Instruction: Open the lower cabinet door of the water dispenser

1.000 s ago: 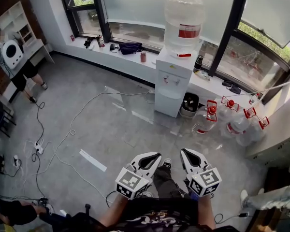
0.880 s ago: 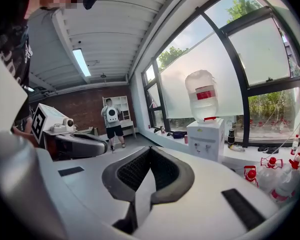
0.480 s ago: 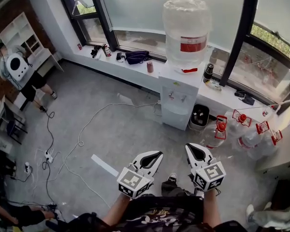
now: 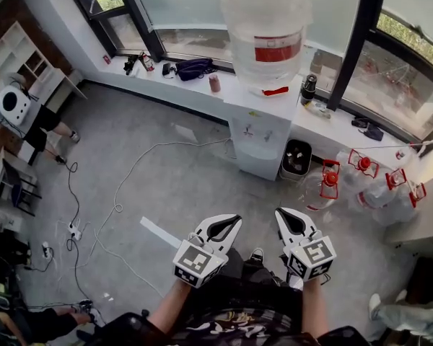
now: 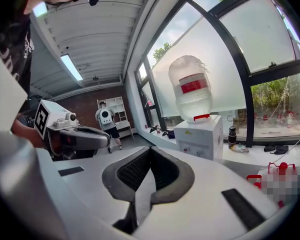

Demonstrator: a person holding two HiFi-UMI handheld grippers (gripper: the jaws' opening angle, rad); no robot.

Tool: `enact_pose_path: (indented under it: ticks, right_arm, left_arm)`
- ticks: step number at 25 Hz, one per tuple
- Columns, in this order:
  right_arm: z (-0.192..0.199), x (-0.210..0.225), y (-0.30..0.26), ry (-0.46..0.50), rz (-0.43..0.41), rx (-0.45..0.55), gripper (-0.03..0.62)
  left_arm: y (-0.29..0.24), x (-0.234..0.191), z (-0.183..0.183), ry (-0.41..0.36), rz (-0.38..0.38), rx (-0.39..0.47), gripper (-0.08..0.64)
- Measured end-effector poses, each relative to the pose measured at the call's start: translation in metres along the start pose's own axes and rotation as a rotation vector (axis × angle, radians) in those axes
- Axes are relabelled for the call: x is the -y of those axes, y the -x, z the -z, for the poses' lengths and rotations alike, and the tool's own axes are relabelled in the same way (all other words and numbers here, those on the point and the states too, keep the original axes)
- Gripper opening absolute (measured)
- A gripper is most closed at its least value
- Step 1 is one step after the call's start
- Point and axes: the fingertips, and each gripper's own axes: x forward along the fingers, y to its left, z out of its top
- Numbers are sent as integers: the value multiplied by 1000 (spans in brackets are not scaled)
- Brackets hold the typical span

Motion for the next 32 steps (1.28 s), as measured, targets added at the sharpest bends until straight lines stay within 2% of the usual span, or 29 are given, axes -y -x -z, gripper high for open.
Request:
enact_pose_path:
  ticks: [5,9,15,17,23,28,32]
  right_arm:
    - [15,24,-12,-18,34,-21,14]
    - [23,61,-28,-25,98,-29,15]
    - [41,125,-74,-29,177,-31,17]
    - [54,141,-91,-17,184,-50,18]
    - [117,215,-156,24,194,-149,62]
    - [193,280,-200,15,204,-228,93]
    - [249,332,-241,-4,203,-251,136]
  left_arm:
    - [-22,-15,7,-6,32,-46,20]
    - [-52,-31,8,-17,85,-66,20]
    - [-105,-55,4,-127,211,-82,20]
    - [-121,-62,11,-137,254,-96,20]
    - [-188,-90,49,-166,313,-141,20]
    - [-239,-109,104,-153,324,-199,20]
    - [-285,-126,148,-163,335,-246,20]
